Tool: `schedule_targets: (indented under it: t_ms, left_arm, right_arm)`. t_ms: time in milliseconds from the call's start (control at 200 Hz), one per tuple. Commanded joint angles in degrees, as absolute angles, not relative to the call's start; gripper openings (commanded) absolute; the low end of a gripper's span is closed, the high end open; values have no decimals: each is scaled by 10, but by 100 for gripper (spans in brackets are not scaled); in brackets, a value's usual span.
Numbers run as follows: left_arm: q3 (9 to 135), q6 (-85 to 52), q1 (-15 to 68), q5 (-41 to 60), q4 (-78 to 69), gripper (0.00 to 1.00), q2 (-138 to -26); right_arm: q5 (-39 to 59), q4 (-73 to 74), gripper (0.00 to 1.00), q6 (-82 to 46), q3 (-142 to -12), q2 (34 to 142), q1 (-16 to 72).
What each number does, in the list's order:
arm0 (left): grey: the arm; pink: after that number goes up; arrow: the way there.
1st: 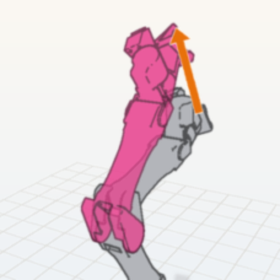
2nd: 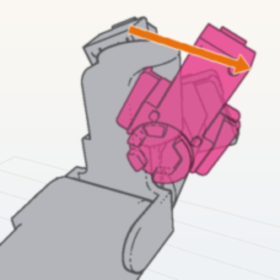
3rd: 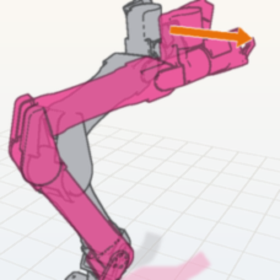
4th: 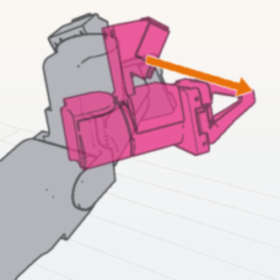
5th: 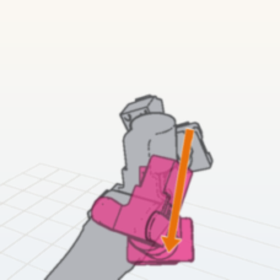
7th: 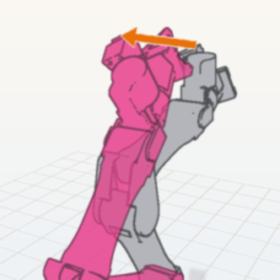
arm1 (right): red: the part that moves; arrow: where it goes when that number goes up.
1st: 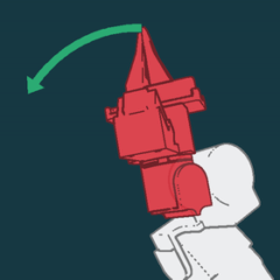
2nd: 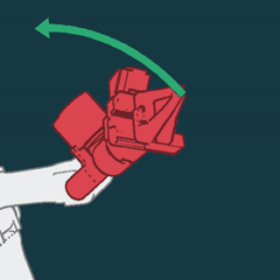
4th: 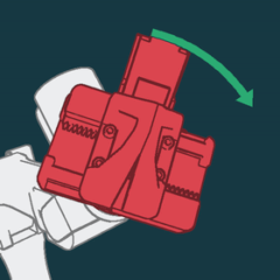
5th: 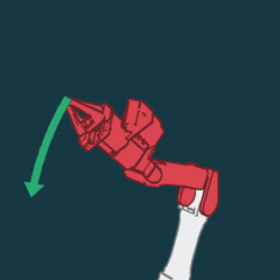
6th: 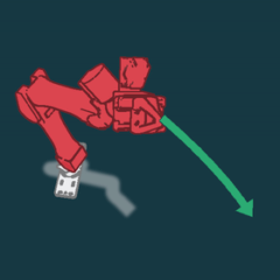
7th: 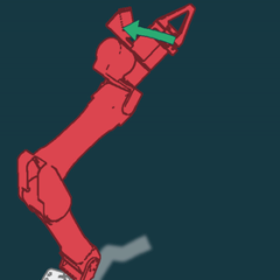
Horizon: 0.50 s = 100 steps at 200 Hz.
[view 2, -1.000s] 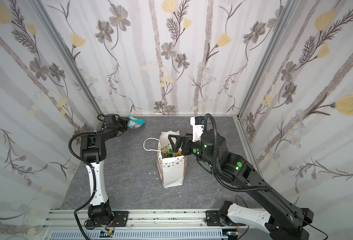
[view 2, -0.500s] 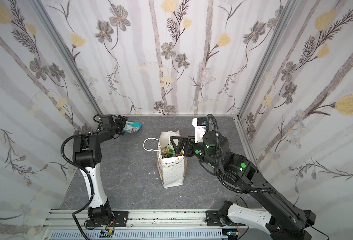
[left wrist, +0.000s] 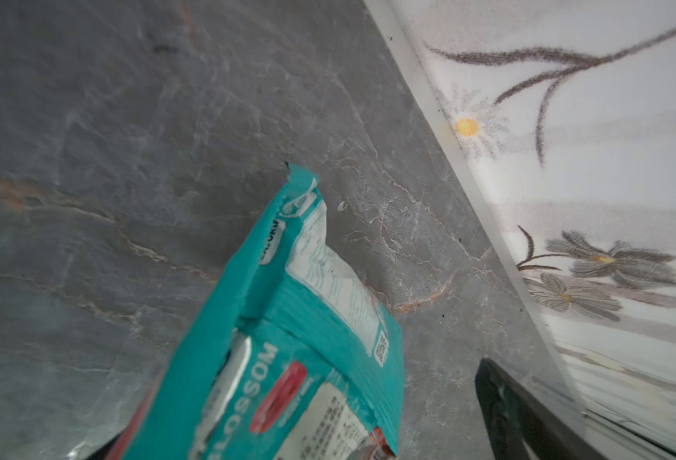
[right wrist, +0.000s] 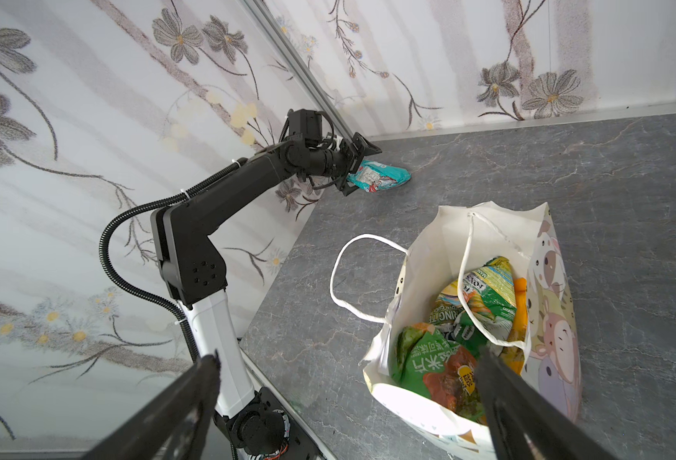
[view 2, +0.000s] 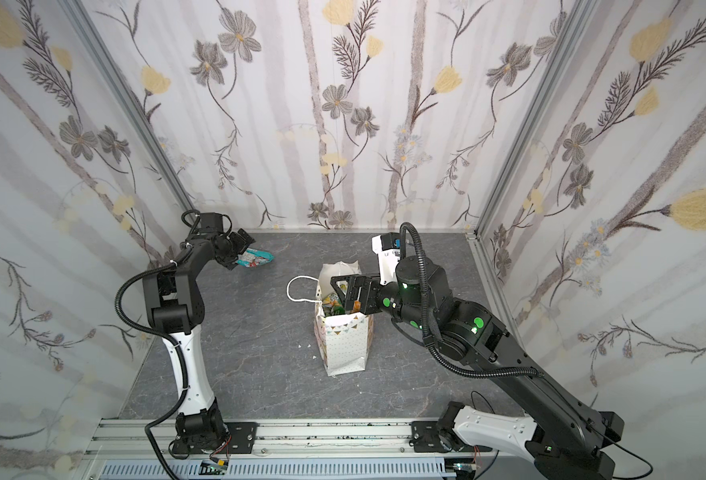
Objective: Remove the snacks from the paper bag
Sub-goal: 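Lower the teal candy pack and release it on the table with the left gripper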
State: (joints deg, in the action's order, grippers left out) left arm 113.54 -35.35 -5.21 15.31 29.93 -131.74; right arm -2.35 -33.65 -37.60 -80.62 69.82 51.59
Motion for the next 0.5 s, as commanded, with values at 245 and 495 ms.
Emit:
schedule_targets:
  t_ms: [245,495]
  left_arm:
    - [1223,-38,5,-124,438,100,-1318]
    - [1196,-236,-60,245,352,99,-1304]
  right_arm:
    - [-12,-340,100,-376,-823,721,517]
    - [-11,-342,100,-368,-836,739,517]
